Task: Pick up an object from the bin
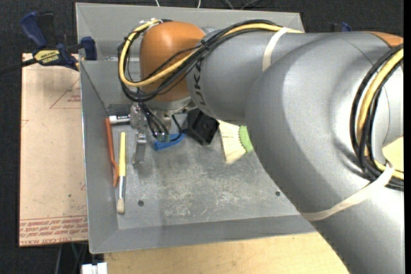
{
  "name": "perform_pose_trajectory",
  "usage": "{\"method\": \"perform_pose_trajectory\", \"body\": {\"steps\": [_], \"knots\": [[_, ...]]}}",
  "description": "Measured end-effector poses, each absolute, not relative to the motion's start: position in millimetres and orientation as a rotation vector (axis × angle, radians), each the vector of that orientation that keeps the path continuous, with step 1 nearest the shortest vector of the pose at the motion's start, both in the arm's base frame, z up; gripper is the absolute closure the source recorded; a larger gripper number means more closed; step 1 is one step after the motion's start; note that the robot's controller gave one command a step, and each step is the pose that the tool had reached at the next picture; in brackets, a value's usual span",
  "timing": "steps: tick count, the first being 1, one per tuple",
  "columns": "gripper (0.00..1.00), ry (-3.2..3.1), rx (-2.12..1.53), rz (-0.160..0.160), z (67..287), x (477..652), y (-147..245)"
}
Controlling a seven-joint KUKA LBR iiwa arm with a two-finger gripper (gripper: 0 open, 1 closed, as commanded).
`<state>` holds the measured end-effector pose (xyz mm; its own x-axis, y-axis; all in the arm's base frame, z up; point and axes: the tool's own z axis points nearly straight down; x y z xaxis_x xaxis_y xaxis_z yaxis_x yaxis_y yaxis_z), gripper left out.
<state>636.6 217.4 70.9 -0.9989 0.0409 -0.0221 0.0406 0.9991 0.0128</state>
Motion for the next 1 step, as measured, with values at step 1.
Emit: {"method": "perform_pose_trajectory", "body": {"steps": [1], "knots": [[1.0,3.141,0.057,0.001,71.2,622.3,154.8]]}}
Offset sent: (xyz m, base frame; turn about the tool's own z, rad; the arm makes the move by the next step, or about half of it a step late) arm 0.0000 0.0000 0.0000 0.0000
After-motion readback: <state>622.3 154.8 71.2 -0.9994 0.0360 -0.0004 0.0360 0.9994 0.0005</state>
